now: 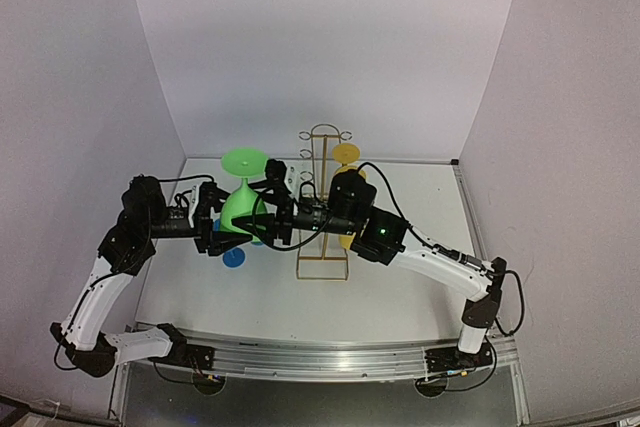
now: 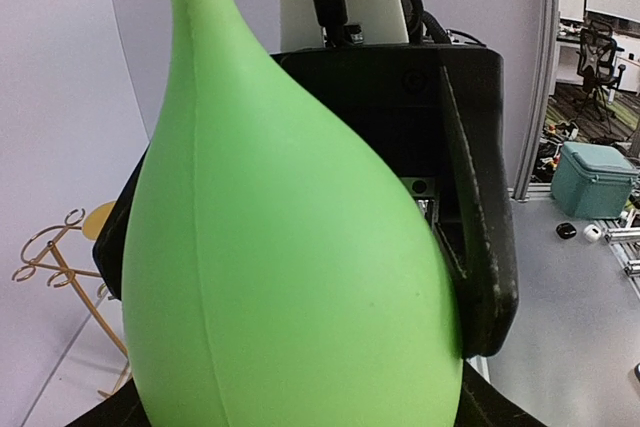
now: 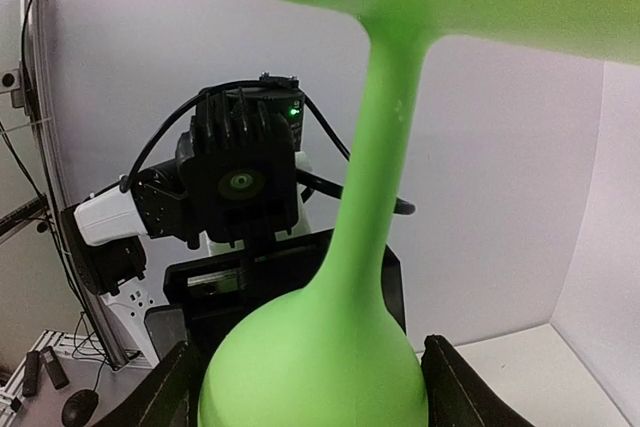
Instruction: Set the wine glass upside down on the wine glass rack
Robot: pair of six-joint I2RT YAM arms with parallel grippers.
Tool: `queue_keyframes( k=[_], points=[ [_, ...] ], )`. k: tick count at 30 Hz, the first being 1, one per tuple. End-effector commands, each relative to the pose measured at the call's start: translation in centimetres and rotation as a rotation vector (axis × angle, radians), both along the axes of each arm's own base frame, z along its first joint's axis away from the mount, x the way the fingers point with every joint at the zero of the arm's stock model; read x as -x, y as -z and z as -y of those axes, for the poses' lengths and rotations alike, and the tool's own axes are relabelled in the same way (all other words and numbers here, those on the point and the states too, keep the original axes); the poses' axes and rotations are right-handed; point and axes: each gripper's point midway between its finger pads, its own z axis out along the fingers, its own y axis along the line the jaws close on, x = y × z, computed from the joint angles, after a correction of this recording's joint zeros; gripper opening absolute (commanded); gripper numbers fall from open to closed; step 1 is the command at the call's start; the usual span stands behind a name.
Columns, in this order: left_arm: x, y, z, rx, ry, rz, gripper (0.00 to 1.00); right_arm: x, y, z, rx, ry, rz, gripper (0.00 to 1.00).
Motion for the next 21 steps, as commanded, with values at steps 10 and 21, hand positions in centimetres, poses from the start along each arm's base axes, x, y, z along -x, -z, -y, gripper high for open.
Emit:
queue_keyframes(
  k=[10, 21],
  points=[
    [1.6, -2.8, -0.1, 0.100, 0.063, 0.021, 0.48, -0.3, -0.5, -0.2, -0.044, 0.024, 0.010, 0.47],
    [0.4, -2.5, -0.6, 0.131, -0.033, 0.040, 0.34, -1.0, -0.4, 0.5, -0.060, 0.078, 0.000, 0.76]
  ],
)
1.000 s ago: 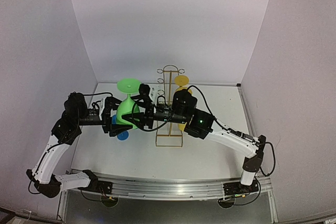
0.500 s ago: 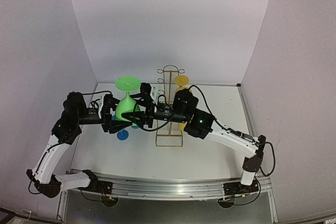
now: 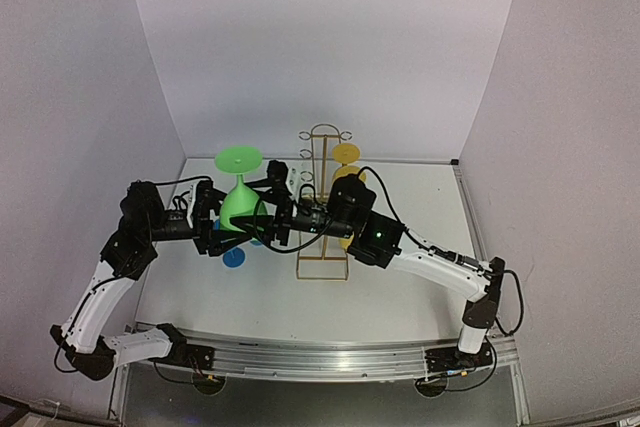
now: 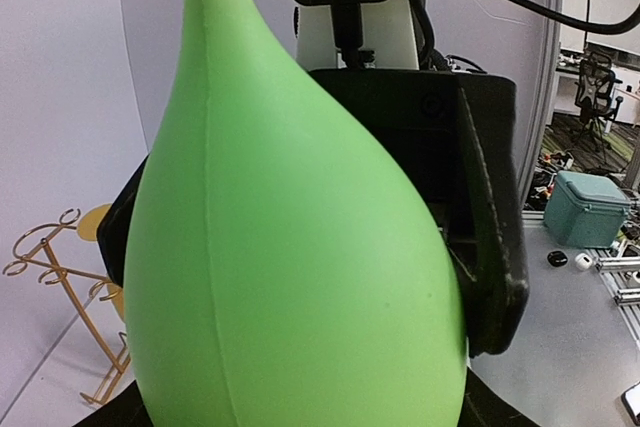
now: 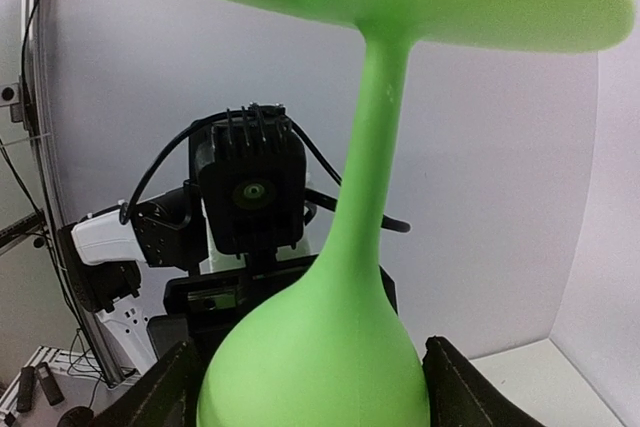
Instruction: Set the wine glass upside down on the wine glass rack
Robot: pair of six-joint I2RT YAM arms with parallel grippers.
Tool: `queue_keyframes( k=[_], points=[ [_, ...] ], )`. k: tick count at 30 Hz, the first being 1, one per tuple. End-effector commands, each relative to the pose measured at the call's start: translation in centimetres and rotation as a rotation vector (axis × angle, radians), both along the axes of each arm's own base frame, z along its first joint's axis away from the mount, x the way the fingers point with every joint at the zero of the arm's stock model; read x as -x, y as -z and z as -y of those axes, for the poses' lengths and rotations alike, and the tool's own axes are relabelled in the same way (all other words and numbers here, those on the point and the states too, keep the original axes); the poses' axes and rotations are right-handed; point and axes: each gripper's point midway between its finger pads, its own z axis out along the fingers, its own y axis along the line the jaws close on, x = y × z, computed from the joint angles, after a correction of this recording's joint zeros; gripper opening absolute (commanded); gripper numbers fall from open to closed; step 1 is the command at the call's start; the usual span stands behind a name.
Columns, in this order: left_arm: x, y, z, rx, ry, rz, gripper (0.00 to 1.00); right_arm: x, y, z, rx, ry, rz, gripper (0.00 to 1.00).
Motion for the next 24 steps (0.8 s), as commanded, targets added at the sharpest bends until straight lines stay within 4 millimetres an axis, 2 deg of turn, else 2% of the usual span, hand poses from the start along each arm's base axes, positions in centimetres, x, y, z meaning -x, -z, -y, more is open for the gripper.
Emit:
queue_keyframes(
  k=[1, 6, 10, 15, 18, 21, 24],
  points=[
    [0.2, -2.3, -0.6, 0.069, -0.040, 0.093, 0.33, -0.8, -0.2, 0.7, -0.007, 0.064, -0.008, 0.78],
    [-0.2, -1.8, -0.8, 0.064, -0.076, 0.120, 0.31, -0.9, -0.3, 1.2, -0.010, 0.085, -0.006, 0.93],
    [-0.6, -1.4, -1.0, 0.056, -0.105, 0.125, 0.31, -0.8, -0.6, 1.7, -0.014, 0.095, -0.003, 0.96],
    [-2.8, 0.1, -0.9, 0.018, -0.191, 0.119, 0.32, -1.9, -1.5, 3.6, -0.038, 0.193, -0.043, 0.97],
    [-4.4, 1.0, -0.8, -0.002, -0.229, 0.116, 0.31, -3.3, -2.6, 5.6, -0.075, 0.306, -0.091, 0.98],
    [-6.3, 1.5, -0.7, -0.006, -0.261, 0.127, 0.32, -4.5, -2.8, 8.2, -0.090, 0.421, -0.115, 0.98],
    [-9.0, 2.1, -1.0, -0.011, -0.305, 0.142, 0.31, -5.1, -2.8, 11.6, -0.089, 0.544, -0.101, 0.98]
  ],
)
